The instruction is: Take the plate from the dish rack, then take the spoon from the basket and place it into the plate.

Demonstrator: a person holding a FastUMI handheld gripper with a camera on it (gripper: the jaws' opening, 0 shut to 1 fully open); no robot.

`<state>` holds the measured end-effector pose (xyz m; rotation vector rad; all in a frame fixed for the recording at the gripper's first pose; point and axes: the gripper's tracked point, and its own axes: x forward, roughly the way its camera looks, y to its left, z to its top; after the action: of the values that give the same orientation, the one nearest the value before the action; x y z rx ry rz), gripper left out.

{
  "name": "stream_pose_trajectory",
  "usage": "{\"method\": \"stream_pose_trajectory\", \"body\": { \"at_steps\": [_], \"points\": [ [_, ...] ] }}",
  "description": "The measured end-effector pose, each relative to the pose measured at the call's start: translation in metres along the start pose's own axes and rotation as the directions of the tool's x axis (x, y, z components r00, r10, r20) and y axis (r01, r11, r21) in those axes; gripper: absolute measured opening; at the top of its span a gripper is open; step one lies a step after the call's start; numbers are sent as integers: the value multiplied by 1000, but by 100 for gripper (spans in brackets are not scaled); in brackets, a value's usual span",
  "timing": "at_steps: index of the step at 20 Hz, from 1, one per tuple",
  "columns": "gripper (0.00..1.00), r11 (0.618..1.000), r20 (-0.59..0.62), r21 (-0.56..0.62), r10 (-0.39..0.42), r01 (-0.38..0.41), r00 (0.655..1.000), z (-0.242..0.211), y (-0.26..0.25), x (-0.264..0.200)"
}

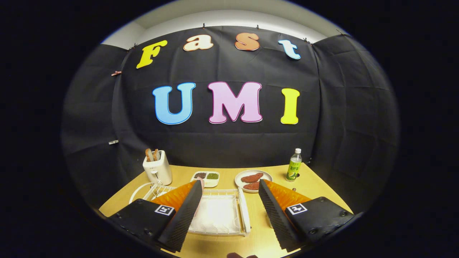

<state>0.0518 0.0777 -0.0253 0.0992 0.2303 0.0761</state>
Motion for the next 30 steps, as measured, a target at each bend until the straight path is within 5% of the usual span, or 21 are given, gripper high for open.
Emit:
{"method": "stream_pose_trajectory", "body": {
  "at_steps": [5, 13, 19, 23, 30],
  "points": [
    [98, 997, -56, -77, -12, 7, 998, -10, 36, 44],
    [95, 993, -294, -116, -34, 0, 955, -96, 58, 103],
    [76, 1000, -418, 14, 0, 7, 908, -127, 70, 124],
    [46, 996, -481, 89, 19, 28, 876, -137, 85, 123],
    [32, 996, -428, 21, -68, 85, 901, -119, 103, 124]
  ]
}}
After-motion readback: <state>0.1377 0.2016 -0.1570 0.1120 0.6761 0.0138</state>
